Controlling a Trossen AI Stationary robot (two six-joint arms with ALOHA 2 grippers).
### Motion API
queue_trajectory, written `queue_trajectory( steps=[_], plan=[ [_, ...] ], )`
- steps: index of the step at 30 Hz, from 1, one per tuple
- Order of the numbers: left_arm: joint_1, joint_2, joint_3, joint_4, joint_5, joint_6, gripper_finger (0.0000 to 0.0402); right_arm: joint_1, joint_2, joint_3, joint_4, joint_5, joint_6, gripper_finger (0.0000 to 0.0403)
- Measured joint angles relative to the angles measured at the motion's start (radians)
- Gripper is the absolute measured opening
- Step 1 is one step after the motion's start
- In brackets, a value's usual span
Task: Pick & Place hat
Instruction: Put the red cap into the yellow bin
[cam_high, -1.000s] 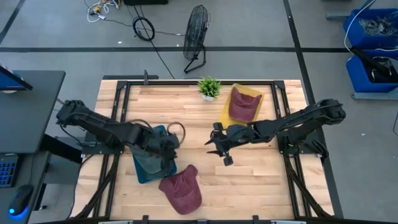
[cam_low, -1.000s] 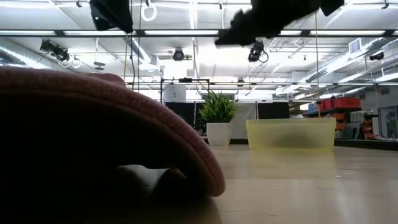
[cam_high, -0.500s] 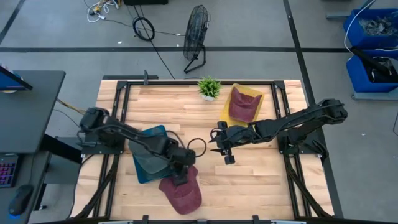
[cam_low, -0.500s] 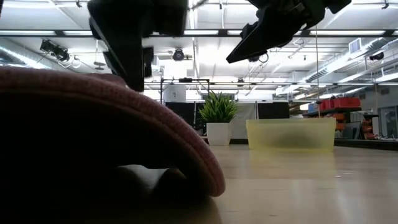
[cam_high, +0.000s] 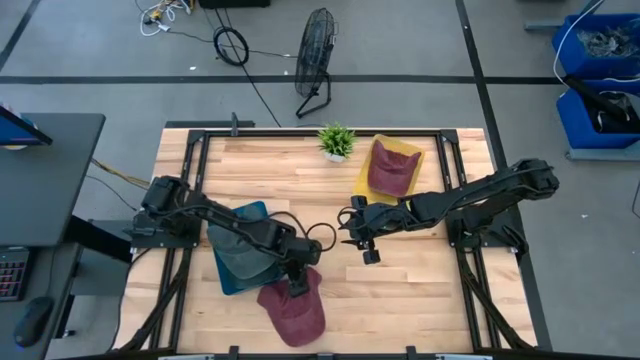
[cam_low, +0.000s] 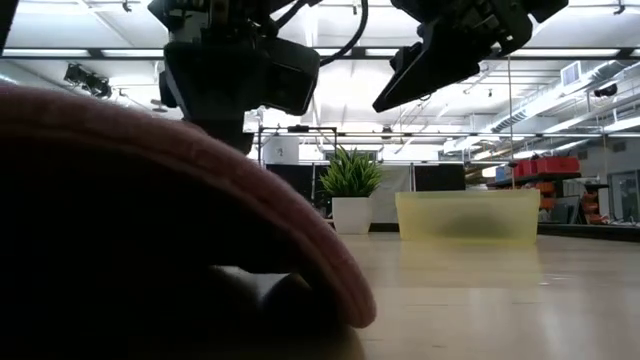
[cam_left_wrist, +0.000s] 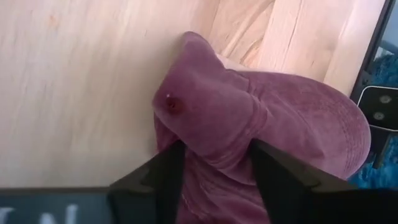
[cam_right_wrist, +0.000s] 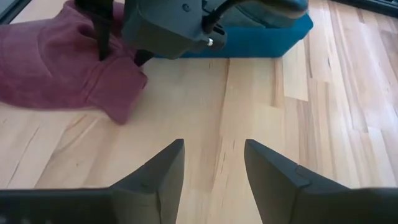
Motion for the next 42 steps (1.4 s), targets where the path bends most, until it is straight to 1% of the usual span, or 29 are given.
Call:
queue_trajectory(
  steps=[2, 5, 6, 7, 11, 13, 17, 20, 24, 27, 33, 37, 40, 42],
  plan=[
    [0.001, 0.000, 0.000, 0.002, 0.000, 0.003, 0.0145, 0.000, 0.000, 0.000, -0.001, 0.000, -0.003, 0.0174],
    [0.001, 0.000, 0.000, 0.007, -0.001, 0.020, 0.0062, 0.000, 0.000, 0.000, -0.006, -0.004, -0.016, 0.0174],
    [0.003, 0.000, 0.000, 0.013, -0.005, 0.033, 0.0033, 0.000, 0.000, 0.000, -0.004, -0.023, -0.014, 0.0174],
    [0.005, -0.002, 0.000, 0.023, -0.013, 0.044, 0.0019, 0.000, 0.000, 0.000, 0.004, -0.052, -0.006, 0.0174],
    [0.023, -0.027, 0.000, 0.063, -0.047, 0.094, 0.0018, 0.002, 0.003, 0.000, 0.078, -0.219, 0.076, 0.0174],
    [0.036, -0.054, 0.000, 0.089, -0.052, 0.126, 0.0019, 0.007, 0.003, 0.000, 0.101, -0.252, 0.087, 0.0174],
    [0.051, -0.125, 0.002, 0.147, -0.101, 0.259, 0.0010, 0.013, 0.004, 0.000, 0.121, -0.221, 0.037, 0.0174],
    [0.062, -0.161, 0.002, 0.179, -0.112, 0.384, 0.0010, 0.012, 0.004, 0.000, 0.121, -0.217, -0.004, 0.0174],
    [0.074, -0.175, 0.002, 0.244, -0.113, 0.503, 0.0016, 0.012, 0.004, 0.000, 0.147, -0.217, -0.043, 0.0174],
    [0.078, -0.175, 0.001, 0.260, -0.113, 0.597, 0.0014, 0.012, 0.004, 0.000, 0.184, -0.217, -0.075, 0.0174],
    [0.091, -0.175, 0.001, 0.319, -0.119, 0.657, 0.0013, -0.002, 0.012, 0.000, 0.217, -0.211, -0.053, 0.0174],
    [0.091, -0.172, -0.002, 0.326, -0.129, 0.700, 0.0016, -0.012, 0.042, 0.000, 0.214, -0.216, 0.047, 0.0172],
    [0.089, -0.172, -0.003, 0.313, -0.192, 0.698, 0.0017, -0.013, 0.055, 0.000, 0.197, -0.215, 0.124, 0.0155],
    [0.092, -0.172, -0.003, 0.296, -0.225, 0.698, 0.0017, -0.014, 0.056, 0.001, 0.181, -0.211, 0.144, 0.0131]
  ],
)
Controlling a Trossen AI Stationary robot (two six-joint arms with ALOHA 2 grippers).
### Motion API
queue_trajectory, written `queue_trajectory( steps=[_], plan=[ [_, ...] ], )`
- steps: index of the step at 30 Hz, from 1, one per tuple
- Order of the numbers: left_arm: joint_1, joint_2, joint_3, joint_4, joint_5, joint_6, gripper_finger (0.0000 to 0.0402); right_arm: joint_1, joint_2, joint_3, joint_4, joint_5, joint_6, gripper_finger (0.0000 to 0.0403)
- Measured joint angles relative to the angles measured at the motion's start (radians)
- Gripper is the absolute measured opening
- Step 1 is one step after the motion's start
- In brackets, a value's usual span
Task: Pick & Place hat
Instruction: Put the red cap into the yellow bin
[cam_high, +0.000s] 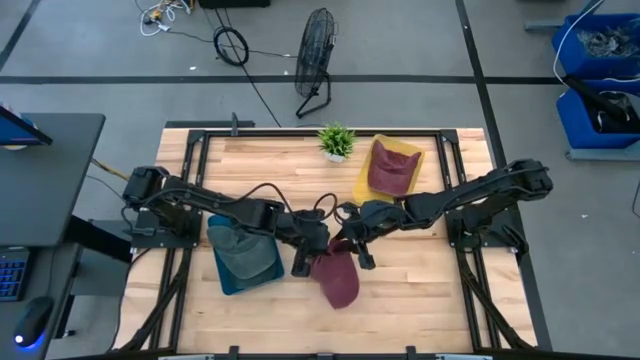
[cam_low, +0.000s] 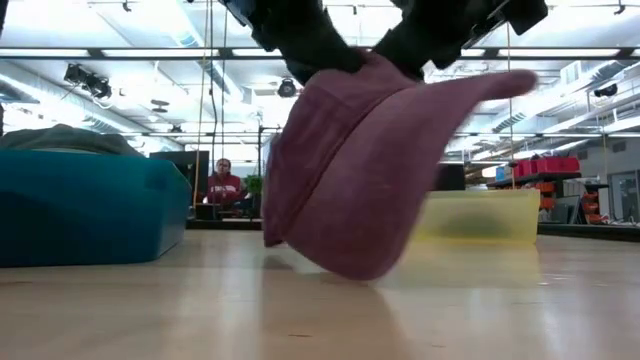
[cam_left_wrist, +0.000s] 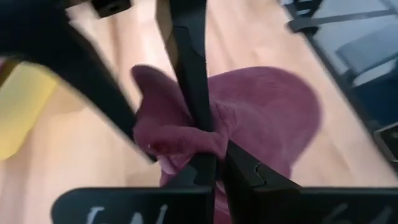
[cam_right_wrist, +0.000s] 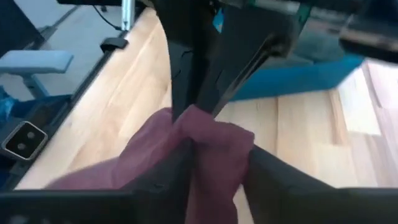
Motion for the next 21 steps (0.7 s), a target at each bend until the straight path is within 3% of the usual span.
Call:
queue_trajectory(
  steps=[6, 13, 21],
  plan=[
    [0.020, 0.000, 0.002, -0.060, -0.054, -0.078, 0.0018, -0.001, 0.003, 0.000, -0.049, 0.009, 0.026, 0.0018],
    [0.037, 0.000, 0.002, -0.064, -0.063, -0.093, 0.0029, 0.000, 0.000, 0.001, -0.090, 0.089, 0.075, 0.0011],
    [0.040, -0.003, 0.005, -0.084, -0.068, -0.093, 0.0123, 0.001, -0.035, -0.002, -0.179, 0.116, 0.146, 0.0006]
  ],
)
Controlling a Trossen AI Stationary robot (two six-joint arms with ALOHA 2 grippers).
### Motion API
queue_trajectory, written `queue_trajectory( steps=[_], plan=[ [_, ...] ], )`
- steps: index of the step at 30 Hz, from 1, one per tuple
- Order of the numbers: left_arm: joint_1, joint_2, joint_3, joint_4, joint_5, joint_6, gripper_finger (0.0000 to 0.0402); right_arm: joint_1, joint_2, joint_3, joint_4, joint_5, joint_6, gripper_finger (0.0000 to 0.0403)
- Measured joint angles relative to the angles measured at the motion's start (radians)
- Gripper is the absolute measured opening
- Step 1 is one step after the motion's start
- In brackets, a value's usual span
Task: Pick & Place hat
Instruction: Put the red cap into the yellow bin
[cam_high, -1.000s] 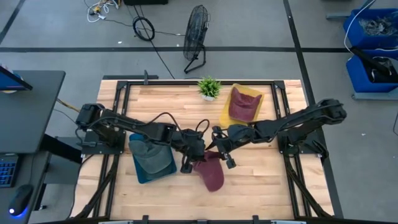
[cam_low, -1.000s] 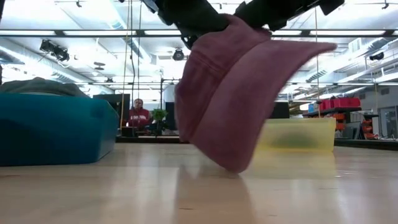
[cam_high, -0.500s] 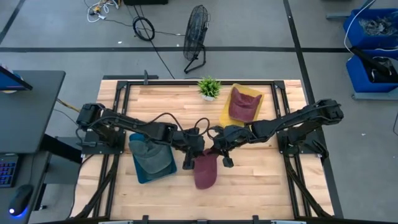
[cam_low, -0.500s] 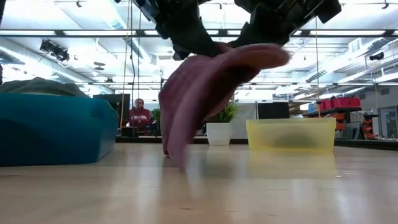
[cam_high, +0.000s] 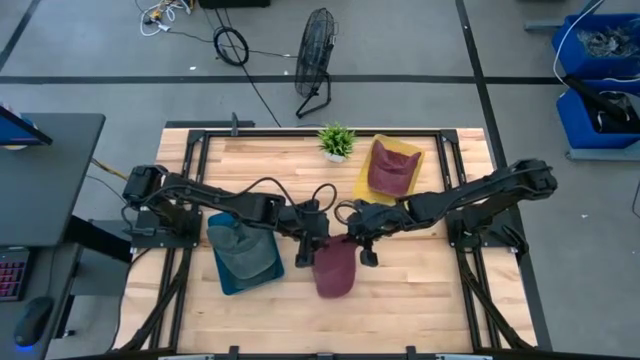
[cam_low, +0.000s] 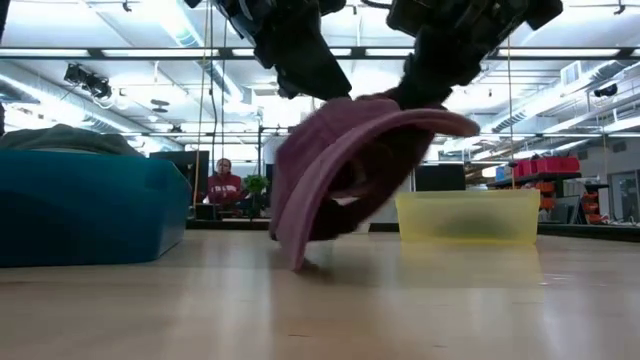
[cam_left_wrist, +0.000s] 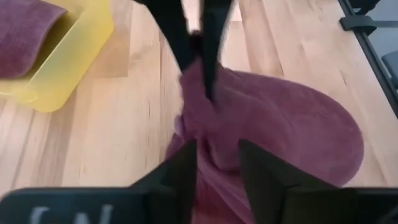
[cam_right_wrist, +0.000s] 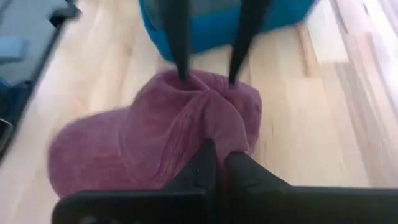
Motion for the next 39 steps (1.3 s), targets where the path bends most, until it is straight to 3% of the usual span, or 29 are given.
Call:
queue_trajectory(
  steps=[4, 8, 12, 16, 23, 27, 35, 39],
  plan=[
    [-0.001, -0.017, 0.000, -0.009, -0.039, -0.012, 0.0163, 0.000, -0.076, 0.000, -0.083, 0.104, -0.016, 0.0004],
    [-0.001, -0.072, 0.000, -0.056, -0.270, -0.064, 0.0175, -0.008, -0.212, 0.015, -0.242, 0.306, -0.079, 0.0004],
    [-0.001, -0.153, 0.000, -0.139, -0.477, -0.019, 0.0177, -0.008, -0.361, 0.067, -0.376, 0.573, -0.112, 0.0003],
    [-0.001, -0.216, 0.000, -0.157, -0.540, -0.015, 0.0177, -0.013, -0.480, 0.071, -0.473, 0.774, -0.162, 0.0003],
    [-0.004, -0.232, -0.002, -0.186, -0.538, -0.011, 0.0177, -0.091, -0.564, -0.003, -0.699, 0.760, -0.040, 0.0002],
    [-0.001, -0.219, -0.002, -0.190, -0.538, -0.007, 0.0177, -0.135, -0.563, -0.122, -0.581, 0.687, -0.079, 0.0002],
    [0.011, -0.225, -0.001, -0.148, -0.539, 0.071, 0.0177, -0.191, -0.526, -0.129, -0.286, 0.666, -0.367, 0.0002],
    [0.027, -0.225, -0.001, -0.149, -0.539, 0.081, 0.0177, -0.214, -0.527, -0.129, -0.233, 0.667, -0.387, 0.0002]
  ],
)
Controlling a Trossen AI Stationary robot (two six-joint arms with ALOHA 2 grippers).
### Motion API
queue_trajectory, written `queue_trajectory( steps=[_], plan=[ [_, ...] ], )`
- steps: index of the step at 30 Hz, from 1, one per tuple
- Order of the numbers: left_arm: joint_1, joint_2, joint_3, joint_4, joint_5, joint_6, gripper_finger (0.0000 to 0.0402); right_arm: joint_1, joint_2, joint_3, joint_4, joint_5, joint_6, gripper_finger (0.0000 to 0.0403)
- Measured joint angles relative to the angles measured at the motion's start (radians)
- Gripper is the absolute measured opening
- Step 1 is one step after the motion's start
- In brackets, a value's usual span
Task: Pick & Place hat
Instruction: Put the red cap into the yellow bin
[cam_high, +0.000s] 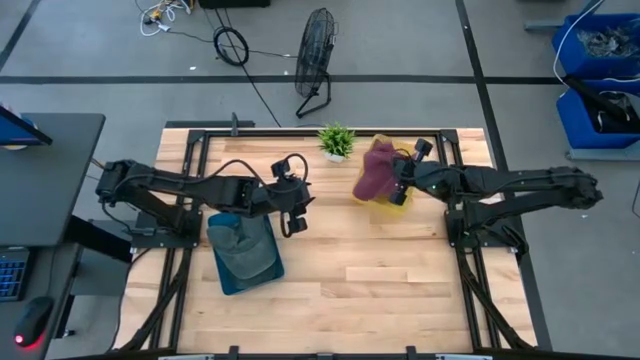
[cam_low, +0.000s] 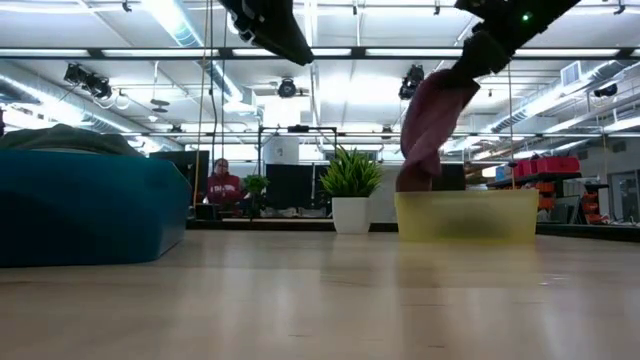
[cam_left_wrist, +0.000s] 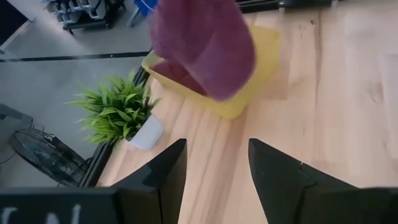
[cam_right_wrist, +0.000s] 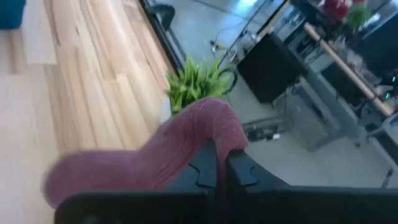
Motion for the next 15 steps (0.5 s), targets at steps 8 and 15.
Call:
queue_trajectory(
  steps=[8, 15],
  plan=[
    [0.006, 0.000, 0.000, -0.010, 0.001, 0.041, 0.0177, -0.064, 0.042, -0.004, -0.300, -0.128, 0.150, 0.0002],
    [0.006, 0.000, 0.000, -0.006, 0.000, 0.044, 0.0177, -0.139, 0.109, -0.001, -0.279, -0.119, 0.080, 0.0004]
  ],
)
